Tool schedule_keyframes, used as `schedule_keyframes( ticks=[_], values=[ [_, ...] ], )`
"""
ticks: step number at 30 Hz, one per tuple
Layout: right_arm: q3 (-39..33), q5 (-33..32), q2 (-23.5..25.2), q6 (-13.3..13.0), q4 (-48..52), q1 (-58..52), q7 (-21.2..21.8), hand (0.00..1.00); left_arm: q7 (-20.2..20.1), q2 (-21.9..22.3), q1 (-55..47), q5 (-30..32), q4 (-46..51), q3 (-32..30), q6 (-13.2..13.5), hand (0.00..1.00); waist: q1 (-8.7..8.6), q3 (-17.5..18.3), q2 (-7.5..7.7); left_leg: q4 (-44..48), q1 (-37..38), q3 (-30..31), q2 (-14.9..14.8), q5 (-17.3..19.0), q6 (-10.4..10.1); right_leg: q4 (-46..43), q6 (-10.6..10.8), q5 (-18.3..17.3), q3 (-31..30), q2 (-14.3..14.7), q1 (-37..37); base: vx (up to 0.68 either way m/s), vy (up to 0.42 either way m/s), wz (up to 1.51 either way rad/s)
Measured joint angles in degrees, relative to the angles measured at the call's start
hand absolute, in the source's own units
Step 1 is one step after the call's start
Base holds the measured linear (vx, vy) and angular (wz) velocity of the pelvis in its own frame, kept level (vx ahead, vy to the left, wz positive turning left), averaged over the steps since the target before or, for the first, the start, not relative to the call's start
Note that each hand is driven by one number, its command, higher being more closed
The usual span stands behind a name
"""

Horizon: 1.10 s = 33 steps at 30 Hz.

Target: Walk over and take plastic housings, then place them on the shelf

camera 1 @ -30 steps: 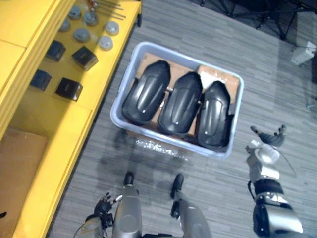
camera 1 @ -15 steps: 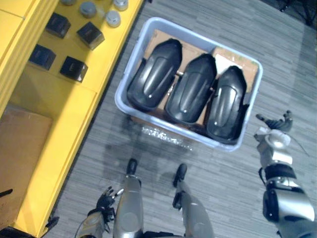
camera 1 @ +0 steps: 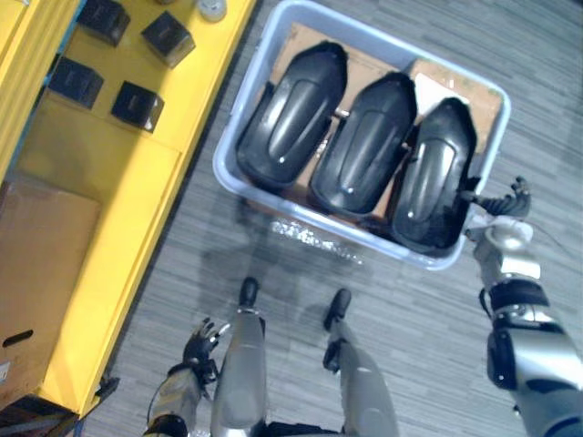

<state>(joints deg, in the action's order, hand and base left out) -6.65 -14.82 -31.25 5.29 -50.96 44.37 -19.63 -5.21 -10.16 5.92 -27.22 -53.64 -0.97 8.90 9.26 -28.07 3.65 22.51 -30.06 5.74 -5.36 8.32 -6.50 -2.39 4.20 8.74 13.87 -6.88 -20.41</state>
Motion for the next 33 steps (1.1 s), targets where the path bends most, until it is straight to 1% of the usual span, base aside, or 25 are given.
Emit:
schedule_keyframes(
  ticks=[3,4,5,7,8,9,12,14,16,20,22,23,24,28,33],
  values=[
    [2.2,1.6,-0.4,0.1,-1.2,1.1,2.1,0.00,0.0,0.4,0.0,0.0,0.8,0.0,0.7,0.00,0.80,0.0,0.00,0.0,-0.1,-0.1,0.1,0.0,0.0,-0.1,0.0,-0.1,0.0,-0.1,-0.2,0.00,0.000,0.00],
    [2.3,2.1,-0.4,0.1,-1.4,1.2,2.4,0.00,0.0,0.6,0.0,-0.1,0.9,0.0,1.0,0.00,0.95,0.0,0.00,-0.1,-0.1,0.0,0.1,0.0,0.0,-0.1,0.0,-0.2,0.0,-0.1,-0.2,0.00,0.000,0.00],
    [2.8,2.7,-0.4,0.2,-1.4,1.6,3.0,0.00,0.0,0.7,0.0,-1.6,0.9,0.1,1.1,0.00,1.09,0.0,0.00,-0.1,-0.2,0.0,0.1,-0.1,0.0,-0.5,-0.1,-0.3,0.1,-0.1,-0.5,0.00,0.000,0.00],
    [4.1,4.3,-0.6,0.2,-1.8,2.0,3.7,0.00,0.0,0.7,0.0,-1.7,0.9,0.1,1.2,0.00,1.08,0.0,-0.01,-0.2,-0.3,0.0,0.1,-0.1,-0.1,-0.6,0.0,-0.4,0.1,-0.1,-0.6,0.00,0.000,0.00],
    [4.5,5.1,-0.7,0.2,-2.1,2.1,3.8,1.00,0.0,0.7,0.0,-1.7,1.0,0.2,1.4,0.00,1.08,0.0,-0.02,-0.2,-0.3,0.0,0.1,-0.2,-0.1,-0.7,0.0,-0.6,0.1,-0.2,-0.6,0.00,0.000,0.00],
    [4.6,5.7,-0.8,0.3,-2.2,2.1,4.0,1.00,0.0,0.8,0.0,-1.7,1.0,0.2,1.5,0.00,1.08,0.0,-0.02,-0.2,-0.3,0.0,0.1,-0.2,-0.1,-0.9,0.0,-0.6,0.2,-0.2,-0.7,0.00,0.000,0.00],
    [4.7,9.7,-1.7,2.8,-2.7,2.1,5.3,1.00,0.0,0.4,0.0,-2.1,1.6,1.6,2.6,0.00,1.20,0.0,-0.03,-0.2,-0.4,0.1,0.1,-0.2,-0.1,-1.1,-0.1,-0.7,0.2,-0.2,-0.9,0.00,0.000,0.00],
    [4.7,12.1,-2.6,3.3,-3.1,2.2,5.8,1.00,0.0,0.5,0.0,-2.1,2.3,1.8,2.8,0.00,1.22,0.0,-0.08,-0.2,-0.6,0.1,0.1,-0.3,-0.1,-1.1,-0.1,-0.7,0.2,-0.2,-1.1,0.00,0.000,0.00],
    [6.5,16.0,-4.7,4.6,-4.5,3.2,6.0,1.00,0.0,0.5,0.0,-2.1,3.2,2.3,3.0,0.00,1.22,0.1,-0.16,-0.3,-1.0,0.1,0.1,-0.7,-0.2,-1.2,-0.1,-0.7,0.3,-0.2,-1.6,0.00,0.000,0.00],
    [7.0,21.7,-5.4,6.7,-5.1,3.8,6.2,1.00,0.1,0.5,0.0,-2.3,3.2,2.8,3.2,0.00,1.20,0.2,-0.31,-1.2,-0.7,0.1,0.0,-1.4,-0.4,-1.2,-0.2,-0.8,0.3,-0.1,-1.6,0.00,-0.005,0.01],
    [7.5,23.6,-5.6,7.9,-6.0,4.3,6.4,1.00,0.1,0.4,0.0,-3.9,3.2,4.0,3.2,0.00,1.22,0.4,-0.46,-1.4,-0.6,0.1,0.0,-1.6,-0.4,-1.2,-0.2,-0.8,0.3,-0.1,-1.6,0.00,0.000,0.00],
    [8.7,24.4,-5.7,8.7,-6.3,4.3,6.6,1.00,0.1,0.3,0.0,-4.0,3.3,4.3,3.2,0.00,1.23,0.5,-0.39,-2.2,-0.2,0.0,0.1,-2.0,-0.4,-1.2,-0.2,-0.8,0.3,-0.3,-1.5,0.00,0.000,0.00],
    [9.0,24.8,-5.7,8.9,-6.4,4.2,6.6,1.00,0.1,0.3,0.0,-4.0,3.3,4.5,3.2,0.00,1.26,0.6,-0.41,-2.4,-0.1,0.0,0.1,-2.1,-0.4,-1.2,-0.2,-0.8,0.3,-0.3,-1.5,0.00,0.000,0.00],
    [9.2,26.8,-5.7,11.1,-7.1,3.9,6.9,1.00,0.1,0.4,0.0,-4.1,3.1,4.7,3.1,0.00,1.42,1.7,-0.46,-3.0,0.0,0.1,0.0,-2.5,-0.6,-1.2,-0.4,-0.9,0.3,-0.2,-1.5,0.00,0.000,0.00],
    [9.7,28.7,-5.7,12.3,-7.5,1.5,6.9,1.00,0.2,0.9,-0.2,-4.1,3.0,6.7,3.1,0.00,1.98,3.7,-0.41,-3.2,0.1,0.1,0.0,-2.5,-0.6,-1.2,-0.4,-0.9,0.3,-0.2,-1.6,0.00,0.000,0.00]
  ],
)
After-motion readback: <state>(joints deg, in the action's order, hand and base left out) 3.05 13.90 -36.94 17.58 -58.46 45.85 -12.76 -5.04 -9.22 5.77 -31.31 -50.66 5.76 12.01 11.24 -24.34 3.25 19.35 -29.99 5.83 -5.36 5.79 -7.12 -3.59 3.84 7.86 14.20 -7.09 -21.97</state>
